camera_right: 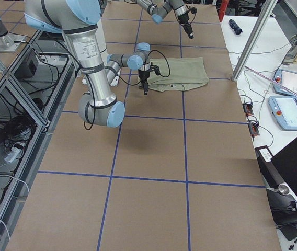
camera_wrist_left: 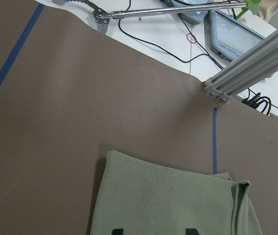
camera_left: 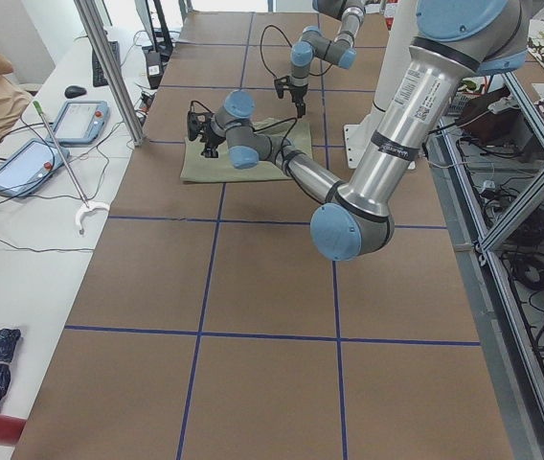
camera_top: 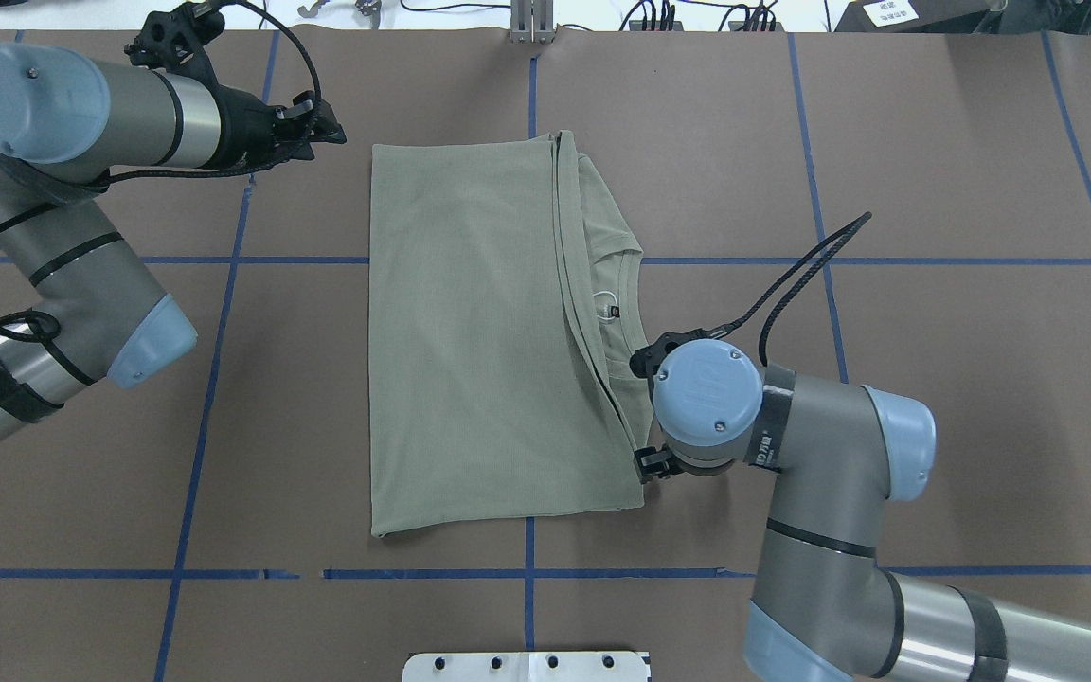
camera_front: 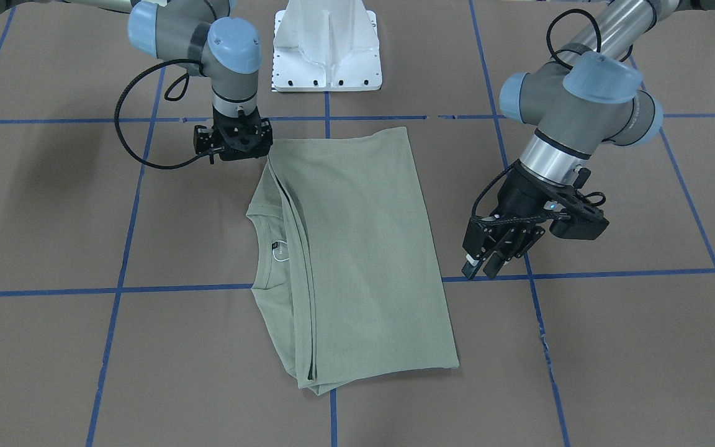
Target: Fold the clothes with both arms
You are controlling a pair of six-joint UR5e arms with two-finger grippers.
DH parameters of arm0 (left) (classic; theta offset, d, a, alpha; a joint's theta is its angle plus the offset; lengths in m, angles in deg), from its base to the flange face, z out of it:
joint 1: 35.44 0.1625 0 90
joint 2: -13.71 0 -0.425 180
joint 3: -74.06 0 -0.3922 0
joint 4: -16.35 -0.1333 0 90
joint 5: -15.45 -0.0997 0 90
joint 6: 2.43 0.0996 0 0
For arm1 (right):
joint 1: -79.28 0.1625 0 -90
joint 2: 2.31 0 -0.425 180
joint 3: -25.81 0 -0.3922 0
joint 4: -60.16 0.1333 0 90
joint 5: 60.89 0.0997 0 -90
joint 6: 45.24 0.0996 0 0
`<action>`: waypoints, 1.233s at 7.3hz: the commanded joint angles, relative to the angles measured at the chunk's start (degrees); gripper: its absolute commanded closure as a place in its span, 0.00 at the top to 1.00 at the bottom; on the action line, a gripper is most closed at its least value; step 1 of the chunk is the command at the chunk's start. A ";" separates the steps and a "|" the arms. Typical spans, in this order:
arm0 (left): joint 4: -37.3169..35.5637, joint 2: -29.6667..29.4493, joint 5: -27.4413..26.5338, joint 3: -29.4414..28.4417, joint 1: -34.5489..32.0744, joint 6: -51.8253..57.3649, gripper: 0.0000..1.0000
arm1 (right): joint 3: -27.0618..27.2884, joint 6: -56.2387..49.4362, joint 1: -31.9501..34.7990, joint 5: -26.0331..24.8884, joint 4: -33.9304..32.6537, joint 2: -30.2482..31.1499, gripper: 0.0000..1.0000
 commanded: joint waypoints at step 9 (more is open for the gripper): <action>-0.16 1.04 0.08 1.77 0.01 0.00 0.53 | -27.83 -1.33 6.20 -1.38 1.58 -26.02 1.00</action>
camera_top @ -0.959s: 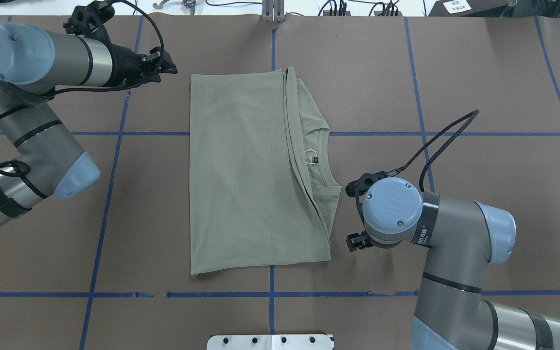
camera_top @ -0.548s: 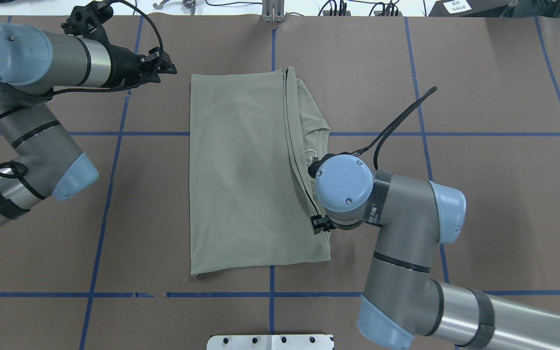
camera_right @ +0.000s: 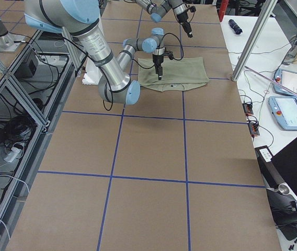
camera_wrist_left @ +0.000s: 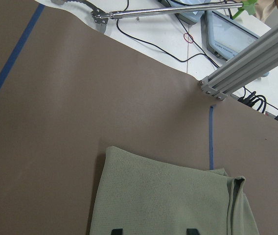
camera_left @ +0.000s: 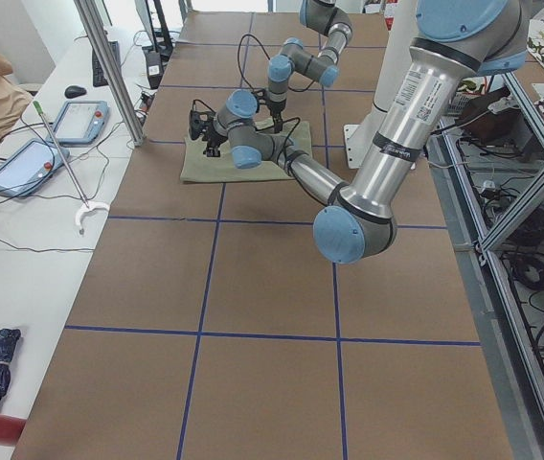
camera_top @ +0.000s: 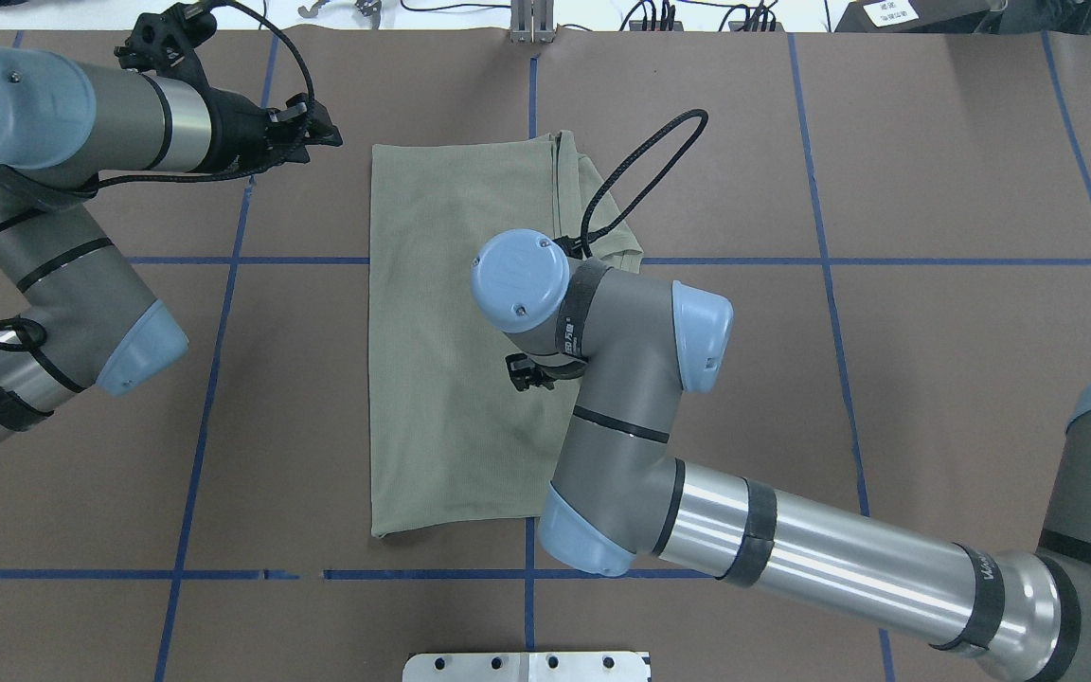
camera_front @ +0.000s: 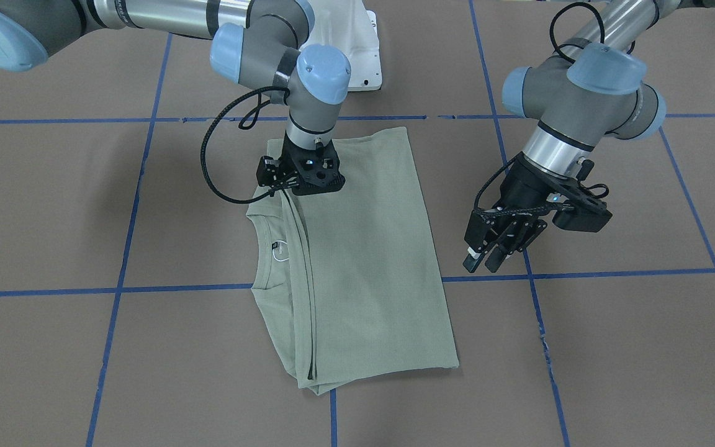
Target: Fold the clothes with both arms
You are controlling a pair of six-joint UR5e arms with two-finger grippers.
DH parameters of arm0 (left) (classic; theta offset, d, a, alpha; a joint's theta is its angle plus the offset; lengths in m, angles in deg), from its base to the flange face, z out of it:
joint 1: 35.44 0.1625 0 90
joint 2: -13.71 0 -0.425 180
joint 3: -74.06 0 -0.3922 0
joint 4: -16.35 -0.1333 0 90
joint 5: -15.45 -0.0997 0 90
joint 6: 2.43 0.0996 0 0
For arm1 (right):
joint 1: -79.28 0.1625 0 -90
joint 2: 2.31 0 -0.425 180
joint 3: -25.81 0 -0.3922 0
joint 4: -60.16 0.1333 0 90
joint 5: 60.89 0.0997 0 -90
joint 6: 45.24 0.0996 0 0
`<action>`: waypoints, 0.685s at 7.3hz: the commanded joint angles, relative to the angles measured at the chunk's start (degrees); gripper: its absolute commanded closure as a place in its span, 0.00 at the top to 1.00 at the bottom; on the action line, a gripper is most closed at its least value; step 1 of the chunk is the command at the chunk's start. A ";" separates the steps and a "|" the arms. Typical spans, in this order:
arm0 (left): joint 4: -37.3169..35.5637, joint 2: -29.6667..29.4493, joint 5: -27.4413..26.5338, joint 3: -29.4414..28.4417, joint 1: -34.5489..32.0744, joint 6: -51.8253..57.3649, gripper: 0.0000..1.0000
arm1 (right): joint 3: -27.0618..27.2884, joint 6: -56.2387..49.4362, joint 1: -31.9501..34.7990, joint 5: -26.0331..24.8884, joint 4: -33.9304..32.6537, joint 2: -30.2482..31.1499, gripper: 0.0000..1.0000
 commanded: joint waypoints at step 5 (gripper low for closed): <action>-2.73 0.99 2.02 2.80 0.09 -0.70 0.53 | -3.38 -2.52 2.65 0.07 2.26 1.68 1.00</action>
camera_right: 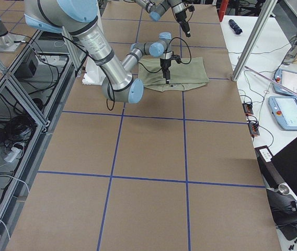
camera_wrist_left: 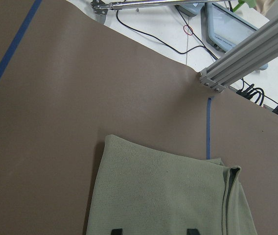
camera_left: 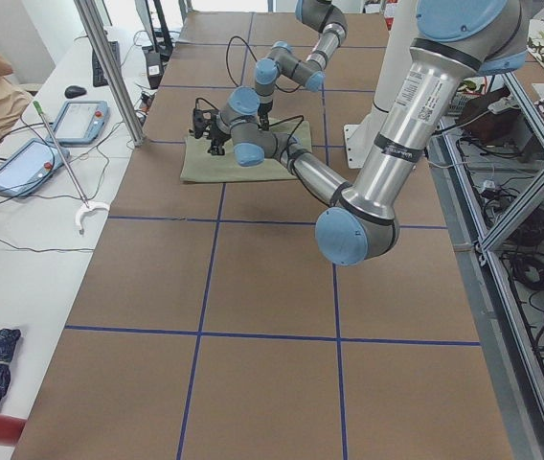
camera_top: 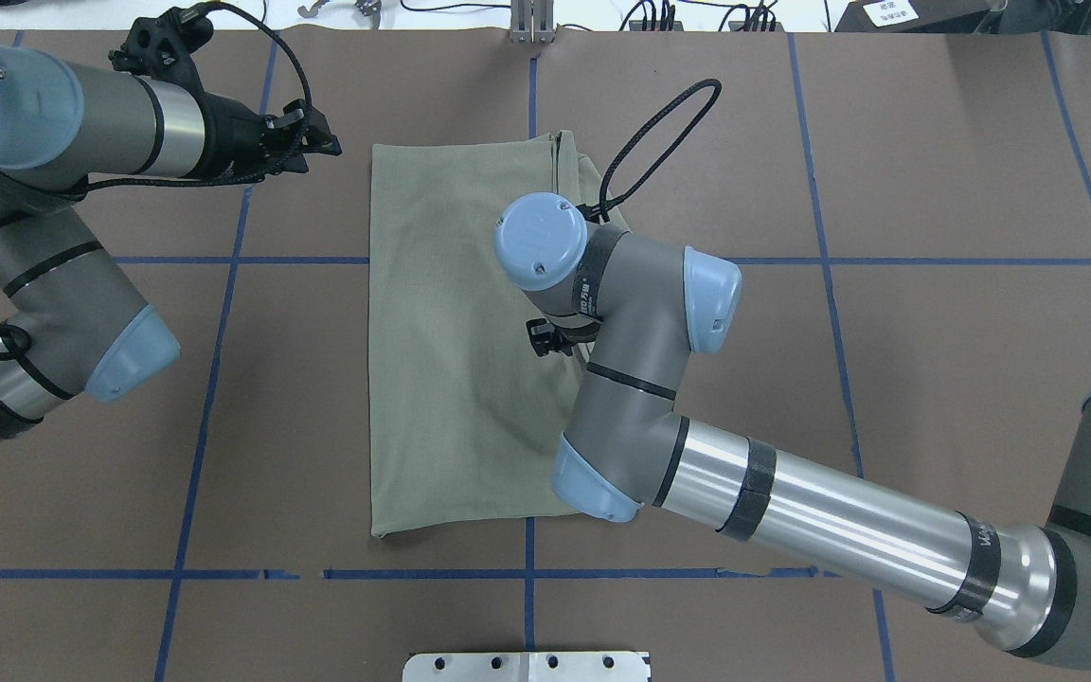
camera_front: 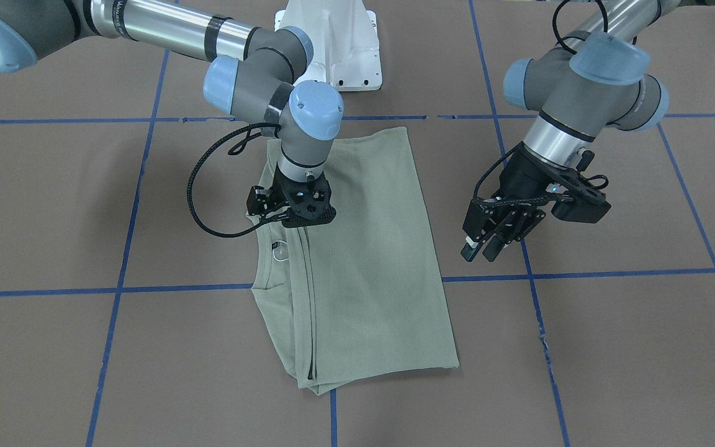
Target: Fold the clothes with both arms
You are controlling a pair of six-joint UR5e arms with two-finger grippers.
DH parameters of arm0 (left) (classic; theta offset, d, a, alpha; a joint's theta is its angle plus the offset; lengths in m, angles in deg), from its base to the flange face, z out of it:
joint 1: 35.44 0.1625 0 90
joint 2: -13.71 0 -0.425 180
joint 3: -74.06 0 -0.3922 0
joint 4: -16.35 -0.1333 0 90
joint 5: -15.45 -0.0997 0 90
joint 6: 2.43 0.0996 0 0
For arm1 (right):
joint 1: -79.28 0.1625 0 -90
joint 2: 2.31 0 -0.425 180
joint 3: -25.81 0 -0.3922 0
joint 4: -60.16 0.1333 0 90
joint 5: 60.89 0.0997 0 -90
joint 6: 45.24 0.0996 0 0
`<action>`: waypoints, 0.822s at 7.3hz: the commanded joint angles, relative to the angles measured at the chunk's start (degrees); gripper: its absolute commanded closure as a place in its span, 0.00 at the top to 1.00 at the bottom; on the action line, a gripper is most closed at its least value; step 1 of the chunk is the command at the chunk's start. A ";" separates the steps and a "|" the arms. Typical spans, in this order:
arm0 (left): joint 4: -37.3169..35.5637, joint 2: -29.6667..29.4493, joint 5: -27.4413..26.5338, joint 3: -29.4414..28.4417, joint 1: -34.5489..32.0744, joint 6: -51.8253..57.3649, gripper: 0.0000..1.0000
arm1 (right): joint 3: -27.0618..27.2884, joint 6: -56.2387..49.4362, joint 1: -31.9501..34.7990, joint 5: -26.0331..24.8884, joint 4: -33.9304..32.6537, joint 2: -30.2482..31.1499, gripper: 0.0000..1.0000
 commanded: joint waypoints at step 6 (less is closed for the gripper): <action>-0.55 0.07 0.12 0.32 0.12 -0.04 0.54 | 12.18 -10.23 4.93 0.80 -2.66 11.89 1.00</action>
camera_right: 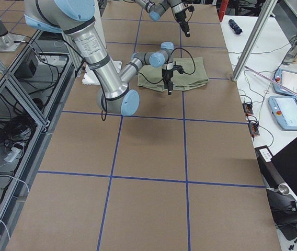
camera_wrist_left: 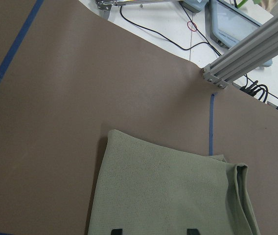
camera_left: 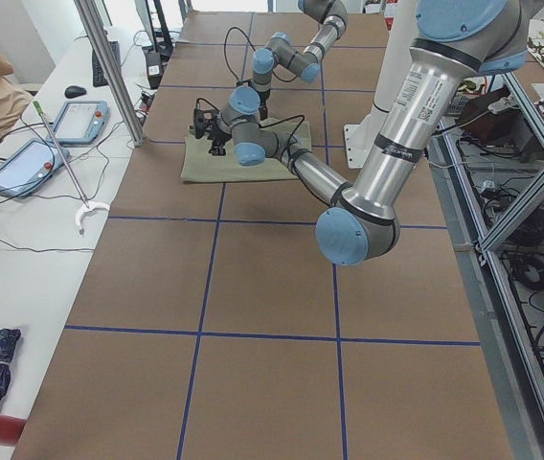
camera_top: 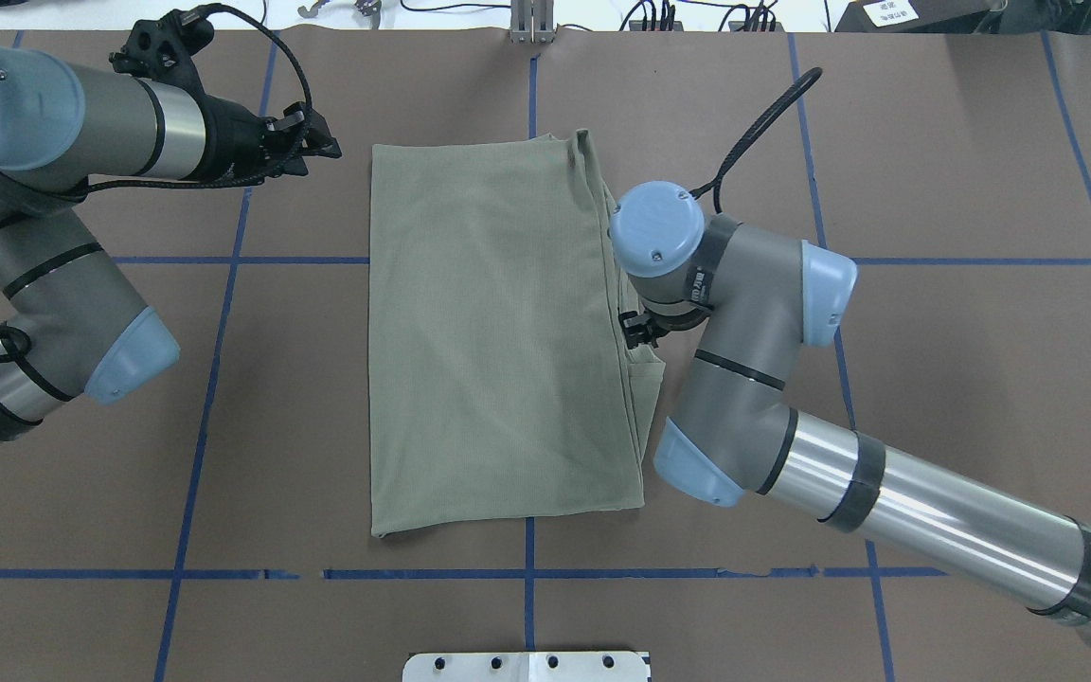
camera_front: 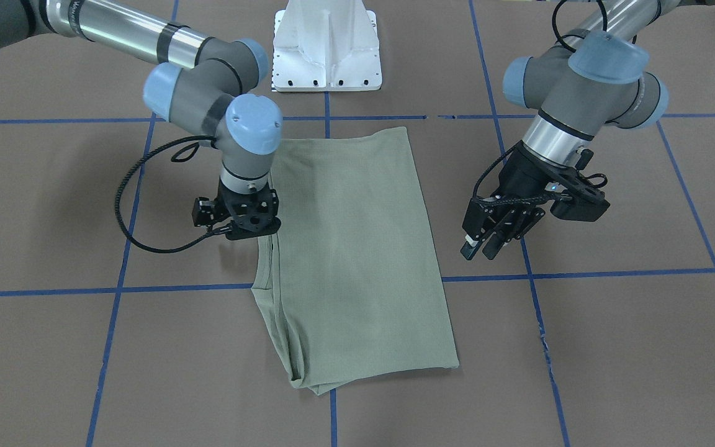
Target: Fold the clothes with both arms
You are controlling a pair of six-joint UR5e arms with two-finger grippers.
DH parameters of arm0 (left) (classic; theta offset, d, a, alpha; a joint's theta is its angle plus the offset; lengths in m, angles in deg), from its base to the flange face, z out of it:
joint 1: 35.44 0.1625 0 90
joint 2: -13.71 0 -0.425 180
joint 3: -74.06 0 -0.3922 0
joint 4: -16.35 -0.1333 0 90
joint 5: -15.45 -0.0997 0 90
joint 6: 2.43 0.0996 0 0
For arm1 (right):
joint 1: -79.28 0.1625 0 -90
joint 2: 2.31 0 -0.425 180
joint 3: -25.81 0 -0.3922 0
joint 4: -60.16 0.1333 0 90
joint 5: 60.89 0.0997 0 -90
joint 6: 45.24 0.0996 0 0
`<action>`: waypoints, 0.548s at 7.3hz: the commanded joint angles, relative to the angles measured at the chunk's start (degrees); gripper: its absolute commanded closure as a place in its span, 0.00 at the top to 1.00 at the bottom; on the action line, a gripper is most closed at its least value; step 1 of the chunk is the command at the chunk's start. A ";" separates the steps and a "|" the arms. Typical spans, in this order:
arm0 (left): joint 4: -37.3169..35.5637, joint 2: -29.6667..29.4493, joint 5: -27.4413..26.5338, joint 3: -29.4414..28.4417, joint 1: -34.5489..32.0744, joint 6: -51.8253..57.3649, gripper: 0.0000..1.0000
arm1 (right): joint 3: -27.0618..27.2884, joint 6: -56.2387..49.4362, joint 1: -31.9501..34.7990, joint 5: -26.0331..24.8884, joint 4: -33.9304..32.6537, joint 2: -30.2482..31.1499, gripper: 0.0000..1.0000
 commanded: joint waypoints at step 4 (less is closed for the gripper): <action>-0.07 -0.52 0.16 0.08 0.09 -0.09 0.54 | -0.11 12.82 0.59 0.08 0.83 -5.41 1.00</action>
